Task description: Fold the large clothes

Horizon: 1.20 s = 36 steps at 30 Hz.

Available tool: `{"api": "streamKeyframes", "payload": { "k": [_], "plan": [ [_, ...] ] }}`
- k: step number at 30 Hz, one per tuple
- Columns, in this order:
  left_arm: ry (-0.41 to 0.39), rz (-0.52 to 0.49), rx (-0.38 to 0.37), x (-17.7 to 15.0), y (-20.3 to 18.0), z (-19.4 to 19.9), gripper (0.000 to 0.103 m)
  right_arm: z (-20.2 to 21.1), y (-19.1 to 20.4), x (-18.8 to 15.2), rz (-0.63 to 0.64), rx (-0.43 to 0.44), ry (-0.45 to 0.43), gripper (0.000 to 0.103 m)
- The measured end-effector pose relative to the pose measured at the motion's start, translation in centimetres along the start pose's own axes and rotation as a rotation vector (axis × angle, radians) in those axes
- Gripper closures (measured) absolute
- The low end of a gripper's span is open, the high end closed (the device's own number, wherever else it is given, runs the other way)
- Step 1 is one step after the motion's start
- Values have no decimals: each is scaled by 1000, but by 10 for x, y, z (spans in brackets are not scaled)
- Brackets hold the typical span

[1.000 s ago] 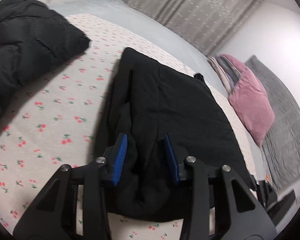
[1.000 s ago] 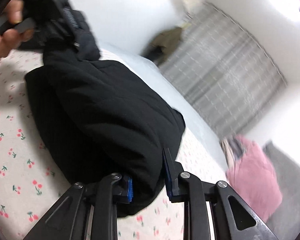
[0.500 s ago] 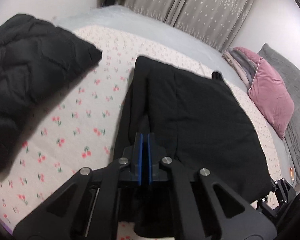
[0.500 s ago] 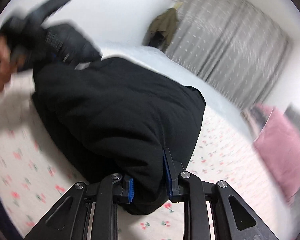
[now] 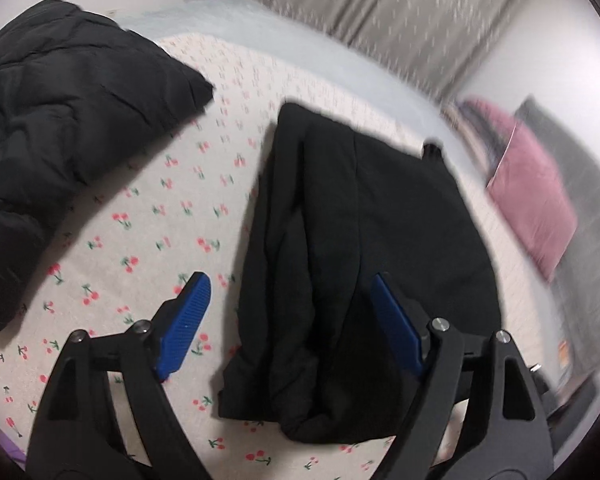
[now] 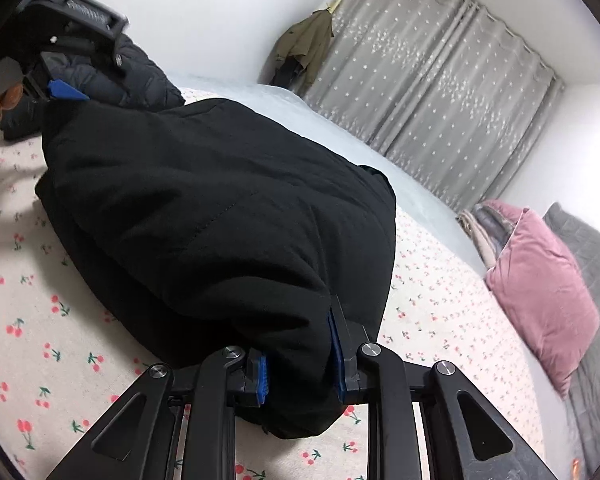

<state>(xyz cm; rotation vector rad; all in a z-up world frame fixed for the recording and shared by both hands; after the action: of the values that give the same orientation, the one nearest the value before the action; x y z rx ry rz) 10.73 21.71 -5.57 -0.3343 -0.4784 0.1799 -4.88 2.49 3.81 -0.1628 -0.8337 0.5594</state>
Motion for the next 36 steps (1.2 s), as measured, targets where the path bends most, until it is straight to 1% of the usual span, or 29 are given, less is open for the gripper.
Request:
{"api": "streamKeyframes", "payload": {
  "k": [2, 3, 4, 5, 6, 7, 8, 9, 10, 11, 12, 13, 14, 16, 18, 19, 20, 22, 23, 24, 25, 26, 27, 28, 30, 33, 34, 35, 36],
  "plan": [
    [17, -10, -7, 0, -7, -12, 28, 1, -4, -2, -18, 28, 5, 79],
    [24, -16, -26, 1, -10, -15, 47, 1, -7, -2, -33, 53, 9, 79],
    [25, -17, -50, 3, -14, -17, 63, 2, -13, -2, -57, 84, 9, 79],
    [7, -16, -33, 4, -17, -15, 66, 2, -20, -2, -87, 113, 4, 79],
    [-17, -37, -7, 6, -22, -12, 77, 3, -24, -3, -119, 140, -5, 79],
    [-45, -73, 29, 8, -30, -9, 80, 7, -30, -4, -180, 186, -38, 79],
    [-79, -105, 53, 9, -37, -5, 82, 10, -35, -6, -226, 225, -73, 80],
    [-121, -148, 80, 11, -45, 1, 83, 12, -37, -6, -252, 236, -93, 80],
    [-146, -169, 95, 13, -48, 6, 84, 12, -37, -6, -267, 237, -106, 80],
    [-159, -170, 92, 15, -48, 8, 84, 12, -37, -5, -273, 241, -109, 80],
    [-167, -154, 66, 17, -42, 12, 84, 11, -35, -6, -271, 245, -109, 80],
    [-157, -138, 51, 18, -36, 10, 84, 10, -31, -6, -248, 236, -101, 80],
    [-130, -133, 54, 19, -30, 4, 84, 9, -25, -6, -207, 211, -93, 80],
    [-70, -150, 113, 11, -26, -15, 82, 7, -10, -7, -119, 150, -69, 80],
    [-74, -201, 169, 7, -29, -20, 81, 4, 10, -12, -11, 51, -53, 80],
    [-75, -204, 170, 6, -30, -19, 79, 2, 16, -15, 15, 18, -56, 80],
    [-67, -187, 153, 7, -27, -18, 79, 1, 19, -17, 32, -4, -56, 79],
    [-55, -155, 110, 8, -21, -17, 78, 1, 18, -17, 28, 2, -53, 79],
    [-51, -148, 98, 8, -19, -16, 77, 2, 16, -16, 23, 17, -50, 75],
    [-49, -144, 94, 7, -19, -16, 76, 4, 14, -15, 30, 41, -46, 73],
    [-48, -138, 90, 6, -19, -15, 75, 6, 11, -15, 53, 56, -43, 65],
    [-49, -139, 94, 5, -19, -14, 74, 12, 9, -15, 95, 87, -37, 49],
    [-51, -143, 98, 4, -19, -13, 73, 19, 6, -15, 130, 120, -26, 39],
    [-51, -145, 99, 3, -19, -12, 72, 25, 0, -16, 144, 162, -19, 27],
    [-49, -143, 88, 1, -18, -10, 71, 42, -17, -17, 113, 248, -44, 26],
    [-40, -129, 71, 3, -15, -11, 71, 76, -62, -12, -46, 462, -120, 26],
    [-38, -127, 71, 3, -16, -12, 71, 80, -74, -9, -100, 496, -137, 27],
    [-37, -128, 76, 3, -17, -12, 71, 80, -90, -2, -182, 542, -149, 31],
    [-38, -129, 81, 3, -17, -12, 71, 76, -97, 3, -221, 585, -144, 41]
  ]
}}
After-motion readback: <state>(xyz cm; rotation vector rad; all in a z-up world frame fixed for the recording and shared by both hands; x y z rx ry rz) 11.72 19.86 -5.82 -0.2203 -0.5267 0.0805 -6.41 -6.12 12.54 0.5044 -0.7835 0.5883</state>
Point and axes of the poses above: each gripper's, at about its wrist camera, not at the fingertips, and z roughly against the way its jaws point, y to its left, x to its top, the point moved 3 cm from there along -z, roughly the way its jaws point, and after that the axes turned 12 degrees about y, right-handed, at the moved point
